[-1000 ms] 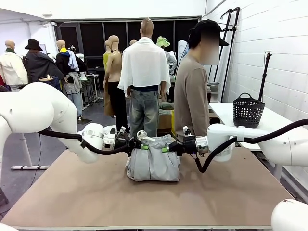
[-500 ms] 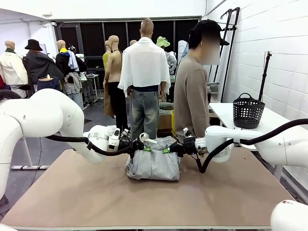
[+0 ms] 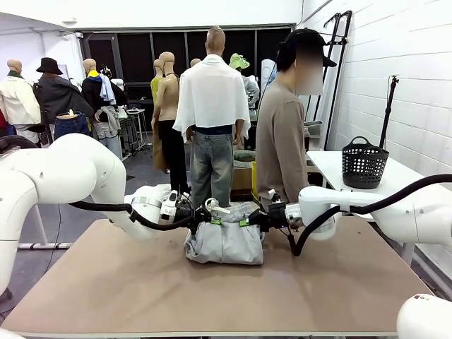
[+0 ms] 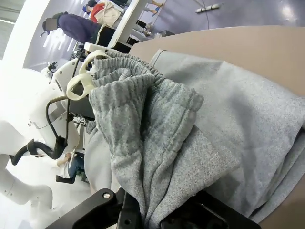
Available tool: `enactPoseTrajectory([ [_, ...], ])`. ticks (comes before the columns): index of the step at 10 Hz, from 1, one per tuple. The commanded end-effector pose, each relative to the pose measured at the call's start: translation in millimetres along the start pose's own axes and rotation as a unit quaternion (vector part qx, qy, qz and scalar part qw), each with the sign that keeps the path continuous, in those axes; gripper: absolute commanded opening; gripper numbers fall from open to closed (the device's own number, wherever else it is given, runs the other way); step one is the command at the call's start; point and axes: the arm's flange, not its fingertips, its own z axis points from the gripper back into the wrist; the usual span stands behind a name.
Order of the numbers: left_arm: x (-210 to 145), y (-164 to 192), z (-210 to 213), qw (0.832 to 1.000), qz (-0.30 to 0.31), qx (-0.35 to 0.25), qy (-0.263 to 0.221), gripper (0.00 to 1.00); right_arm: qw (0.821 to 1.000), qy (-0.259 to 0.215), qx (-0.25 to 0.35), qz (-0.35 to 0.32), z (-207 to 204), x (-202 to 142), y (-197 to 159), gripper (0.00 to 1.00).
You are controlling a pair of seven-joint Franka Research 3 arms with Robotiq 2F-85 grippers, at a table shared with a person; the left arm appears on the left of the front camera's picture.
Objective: Fold the training pants.
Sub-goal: Fold the Training pants in half.
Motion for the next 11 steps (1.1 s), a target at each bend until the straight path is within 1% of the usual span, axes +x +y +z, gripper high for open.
enactPoseTrajectory([
  [1, 17.3, 10.6, 20.0, 0.999, 0.011, 0.045, -0.019, 0.0, 0.999, -0.004, -0.046, -0.015, 10.6, 10.2, -11.8, 0.0],
  [4, 14.3, 10.3, 22.7, 0.999, 0.013, 0.044, -0.022, 0.0, 0.997, -0.005, -0.067, -0.022, 12.6, 8.7, -15.0, 0.0],
  [5, 15.1, 10.0, 23.9, 0.999, 0.015, 0.044, -0.021, 0.03, 0.997, -0.007, -0.07, -0.024, 14.4, 10.6, -14.2, 0.14],
  [9, 9.2, 6.8, 38.5, 0.998, 0.025, 0.045, -0.033, 0.81, 0.996, -0.005, -0.084, -0.032, 24.1, 8.7, -9.0, 0.94],
  [10, 9.0, 4.1, 44.2, 0.998, 0.02, 0.042, -0.041, 1.0, 0.996, -0.008, -0.086, -0.03, 28.4, 8.8, -6.0, 1.0],
  [11, 7.2, 0.7, 53.2, 0.998, 0.019, 0.042, -0.049, 1.0, 0.995, -0.007, -0.091, -0.028, 32.8, 8.4, -2.1, 1.0],
])
